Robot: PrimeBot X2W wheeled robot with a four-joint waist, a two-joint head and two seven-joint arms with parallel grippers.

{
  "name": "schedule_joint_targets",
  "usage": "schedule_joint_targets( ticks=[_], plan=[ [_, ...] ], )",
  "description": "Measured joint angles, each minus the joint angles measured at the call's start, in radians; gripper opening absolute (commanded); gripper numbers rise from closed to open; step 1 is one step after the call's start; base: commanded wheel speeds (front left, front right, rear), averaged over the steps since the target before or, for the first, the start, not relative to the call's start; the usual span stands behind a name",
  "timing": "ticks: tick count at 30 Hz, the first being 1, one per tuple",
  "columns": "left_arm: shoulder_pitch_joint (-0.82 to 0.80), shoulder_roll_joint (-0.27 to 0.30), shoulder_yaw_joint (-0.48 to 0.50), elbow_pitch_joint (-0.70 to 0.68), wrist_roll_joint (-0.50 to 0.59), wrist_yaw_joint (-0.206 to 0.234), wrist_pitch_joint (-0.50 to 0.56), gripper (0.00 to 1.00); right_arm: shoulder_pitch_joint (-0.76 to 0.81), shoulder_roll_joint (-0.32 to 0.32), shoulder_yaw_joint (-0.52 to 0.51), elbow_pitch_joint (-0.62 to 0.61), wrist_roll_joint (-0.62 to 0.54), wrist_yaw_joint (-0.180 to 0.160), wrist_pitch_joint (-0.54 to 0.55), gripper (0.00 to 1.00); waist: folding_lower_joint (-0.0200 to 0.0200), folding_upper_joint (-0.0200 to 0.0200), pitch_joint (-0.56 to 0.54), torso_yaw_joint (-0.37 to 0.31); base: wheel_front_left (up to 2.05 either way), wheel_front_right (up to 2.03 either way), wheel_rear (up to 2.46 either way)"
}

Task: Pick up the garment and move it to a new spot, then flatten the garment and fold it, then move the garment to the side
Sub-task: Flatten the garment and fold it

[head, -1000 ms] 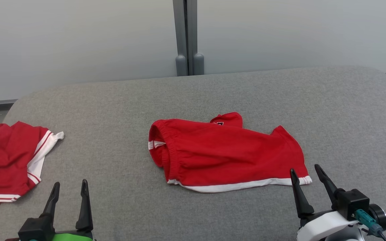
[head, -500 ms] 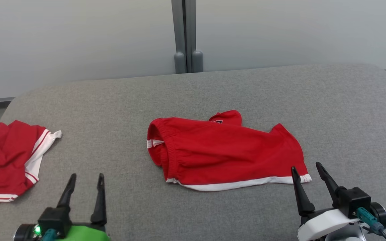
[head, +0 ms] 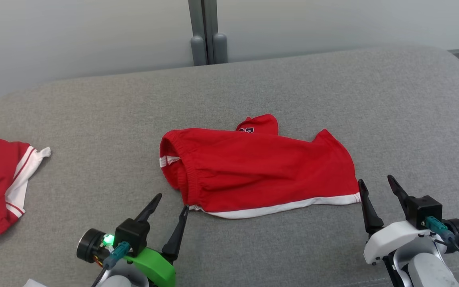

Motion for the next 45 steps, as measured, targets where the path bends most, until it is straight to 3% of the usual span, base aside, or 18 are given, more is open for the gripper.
schedule_joint_targets(
  ticks=[11, 22, 24, 25, 26, 27, 33, 45],
  plan=[
    [-0.162, 0.02, -0.172, 0.211, -0.086, 0.0, 0.0, 1.0, -0.142, 0.007, -0.008, 0.205, 0.002, 0.0, 0.0, 1.0, 0.0, 0.0, 0.122, -0.033, 0.0, 0.0, 0.0],
    [-0.246, 0.022, -0.269, 0.285, -0.146, 0.0, 0.0, 1.0, -0.202, 0.024, 0.025, 0.336, 0.037, 0.0, 0.0, 1.0, 0.0, 0.0, 0.172, -0.039, 0.0, 0.0, 0.0],
    [-0.255, 0.022, -0.279, 0.289, -0.155, 0.0, 0.0, 0.38, -0.214, 0.028, 0.042, 0.352, 0.056, -0.001, -0.003, 1.0, 0.0, 0.0, 0.177, -0.037, 0.0, 0.0, 0.0],
    [-0.26, 0.022, -0.285, 0.29, -0.159, 0.0, 0.0, 0.16, -0.221, 0.031, 0.05, 0.359, 0.068, -0.001, -0.003, 0.87, 0.0, 0.0, 0.178, -0.036, 0.0, 0.0, 0.0],
    [-0.263, 0.023, -0.29, 0.289, -0.163, 0.0, 0.0, 0.0, -0.228, 0.033, 0.059, 0.365, 0.08, -0.001, -0.004, 0.19, 0.0, 0.0, 0.18, -0.035, 0.0, 0.0, 0.0],
    [-0.265, 0.023, -0.294, 0.287, -0.171, 0.0, 0.0, 0.0, -0.235, 0.034, 0.07, 0.37, 0.092, -0.001, -0.004, 0.0, 0.0, 0.0, 0.182, -0.033, 0.0, 0.0, 0.0],
    [-0.256, 0.032, -0.294, 0.231, -0.188, 0.0, 0.0, 0.0, -0.239, 0.039, 0.101, 0.348, 0.134, -0.001, -0.003, 0.0, 0.0, 0.0, 0.17, -0.026, 0.0, 0.0, 0.0],
    [-0.062, 0.103, -0.217, -0.032, -0.137, 0.0, 0.0, 0.0, -0.112, -0.03, 0.065, 0.136, 0.186, -0.001, -0.002, 0.0, 0.0, 0.0, 0.073, -0.02, 0.0, 0.0, 0.0]
  ],
)
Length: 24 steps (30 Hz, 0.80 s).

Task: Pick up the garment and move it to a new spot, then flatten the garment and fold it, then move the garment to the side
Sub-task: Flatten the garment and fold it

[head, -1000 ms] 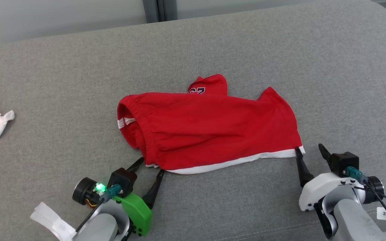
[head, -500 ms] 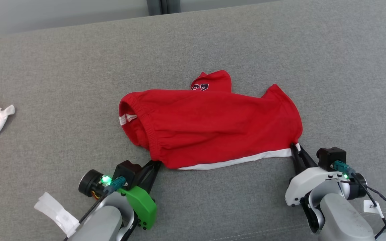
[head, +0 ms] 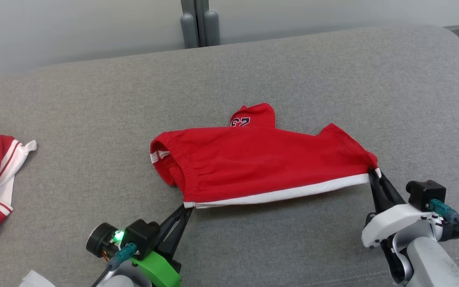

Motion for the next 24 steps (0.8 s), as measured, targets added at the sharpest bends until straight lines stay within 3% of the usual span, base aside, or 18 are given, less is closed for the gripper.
schedule_joint_targets(
  ticks=[6, 13, 18, 24],
  plan=[
    [-0.001, 0.045, 0.004, -0.147, -0.008, 0.0, 0.0, 0.0, -0.03, -0.027, 0.021, -0.08, 0.043, 0.0, 0.0, 0.0, 0.0, 0.0, -0.04, 0.009, 0.0, 0.0, 0.0],
    [-0.144, 0.066, 0.015, -0.208, -0.071, 0.0, 0.0, 0.0, -0.196, -0.049, 0.078, -0.078, 0.116, 0.0, 0.01, 0.0, 0.0, 0.0, -0.038, 0.02, 0.0, 0.0, 0.0],
    [-0.356, 0.089, -0.027, -0.161, -0.143, 0.0, 0.022, 0.0, -0.391, -0.057, 0.09, -0.016, 0.166, 0.0, 0.06, 0.0, 0.0, 0.0, 0.01, 0.02, 0.0, 0.0, 0.0],
    [-0.754, 0.128, -0.1, -0.039, -0.283, 0.0, 0.065, 0.0, -0.756, -0.044, 0.077, 0.13, 0.232, 0.0, 0.129, 0.0, 0.0, 0.0, 0.11, 0.024, 0.0, 0.0, 0.0]
  ],
)
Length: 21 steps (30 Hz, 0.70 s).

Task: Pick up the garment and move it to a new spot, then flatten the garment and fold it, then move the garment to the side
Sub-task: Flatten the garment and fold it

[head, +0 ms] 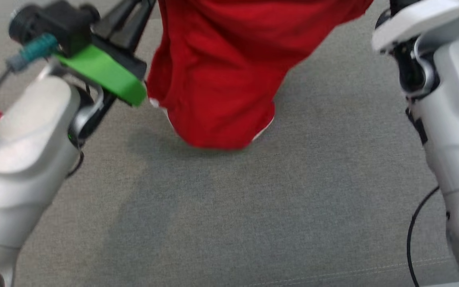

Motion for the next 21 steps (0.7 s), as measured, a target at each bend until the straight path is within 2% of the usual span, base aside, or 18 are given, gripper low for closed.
schedule_joint_targets(
  ticks=[4, 7, 12, 17, 21],
  plan=[
    [-0.236, -0.004, -0.021, 0.112, -0.087, 0.0, -0.006, 0.0, -0.228, 0.008, -0.037, 0.115, 0.02, 0.0, 0.0, 0.0, 0.0, 0.0, 0.068, 0.004, 0.0, 0.0, 0.0],
    [-0.399, -0.016, -0.071, 0.186, -0.113, 0.0, -0.014, 0.0, -0.383, 0.019, -0.025, 0.18, -0.005, 0.0, -0.017, 0.0, 0.0, 0.0, 0.117, 0.009, 0.0, 0.0, 0.0],
    [-0.58, -0.029, -0.081, 0.278, -0.176, 0.0, -0.044, 0.0, -0.561, 0.031, -0.019, 0.261, -0.018, 0.0, -0.061, 0.0, 0.0, 0.0, 0.171, 0.012, 0.0, 0.0, 0.0],
    [-0.595, -0.024, -0.121, 0.307, -0.224, -0.002, -0.059, 0.0, -0.586, 0.053, 0.045, 0.302, -0.007, 0.0, -0.085, 0.0, 0.0001, 0.0, 0.199, 0.003, 0.0, 0.0, 0.0],
    [-0.509, -0.002, -0.152, 0.285, -0.221, -0.002, -0.063, 0.0, -0.508, 0.046, 0.113, 0.292, 0.037, 0.0, -0.098, 0.0, 0.0001, 0.0, 0.201, 0.0, 0.0, 0.0, 0.0]
  ],
)
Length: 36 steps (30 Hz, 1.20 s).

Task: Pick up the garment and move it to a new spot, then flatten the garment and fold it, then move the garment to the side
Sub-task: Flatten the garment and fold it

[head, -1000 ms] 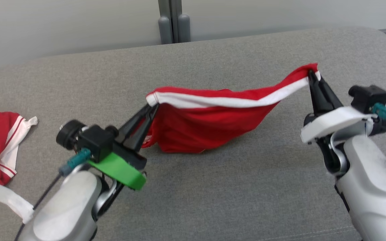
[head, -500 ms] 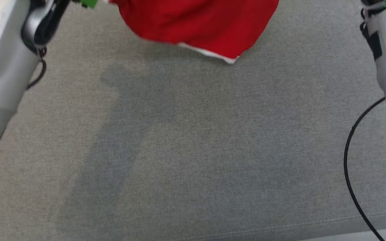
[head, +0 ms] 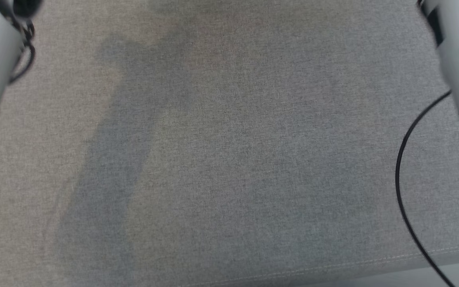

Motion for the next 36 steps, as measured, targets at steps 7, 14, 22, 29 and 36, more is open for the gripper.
schedule_joint_targets(
  ticks=[7, 14, 22, 29, 36],
  plan=[
    [0.36, 0.011, 0.125, -0.121, 0.072, 0.015, 0.0, 0.0, 0.297, -0.052, 0.138, -0.114, 0.101, 0.0, -0.021, 0.0, 0.0, 0.0, -0.039, -0.003, 0.0, 0.0, 0.0],
    [0.789, -0.03, 0.222, -0.294, 0.159, 0.071, -0.001, 0.0, 0.664, -0.149, 0.201, -0.284, 0.201, 0.0, -0.026, 0.0, -0.0001, 0.0, -0.115, -0.004, 0.0, 0.0, 0.0],
    [1.176, -0.039, 0.236, -0.389, 0.216, 0.092, 0.0, 0.0, 1.029, -0.22, 0.158, -0.436, 0.273, 0.0, -0.029, 0.0, -0.0001, 0.0, -0.209, -0.014, 0.0, 0.0, 0.0],
    [1.379, -0.06, 0.241, -0.442, 0.251, 0.118, 0.0, 0.0, 1.301, -0.22, 0.086, -0.561, 0.275, 0.0, 0.003, 0.0, -0.0002, 0.0, -0.288, -0.016, 0.0, 0.0, 0.0],
    [1.48, -0.056, 0.249, -0.46, 0.27, 0.129, 0.0, 0.0, 1.531, -0.165, -0.049, -0.697, 0.213, 0.001, 0.071, 0.0, -0.0002, 0.0, -0.341, -0.006, 0.0, 0.0, 0.0]
  ],
)
